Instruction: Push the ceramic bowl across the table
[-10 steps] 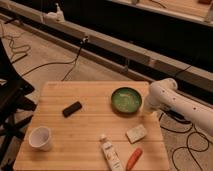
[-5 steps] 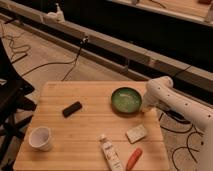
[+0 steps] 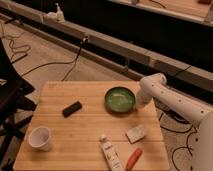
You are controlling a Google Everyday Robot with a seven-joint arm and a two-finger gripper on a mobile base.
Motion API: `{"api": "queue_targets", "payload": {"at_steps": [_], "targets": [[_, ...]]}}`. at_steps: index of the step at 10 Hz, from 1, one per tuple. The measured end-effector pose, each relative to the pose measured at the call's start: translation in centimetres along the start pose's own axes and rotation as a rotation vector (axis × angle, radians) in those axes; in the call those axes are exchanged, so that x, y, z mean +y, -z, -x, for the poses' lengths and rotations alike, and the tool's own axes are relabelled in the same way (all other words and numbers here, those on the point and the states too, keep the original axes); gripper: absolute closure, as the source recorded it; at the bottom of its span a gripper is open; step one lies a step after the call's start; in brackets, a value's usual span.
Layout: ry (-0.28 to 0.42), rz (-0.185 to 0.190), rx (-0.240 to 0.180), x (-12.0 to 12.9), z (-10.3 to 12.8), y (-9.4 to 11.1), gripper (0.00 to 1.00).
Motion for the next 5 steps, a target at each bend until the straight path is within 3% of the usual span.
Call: {"api": "queue_targets", "payload": {"at_steps": [5], "targets": [[0.077, 0.002, -0.049, -0.3, 5.0, -1.2, 1.00]]}}
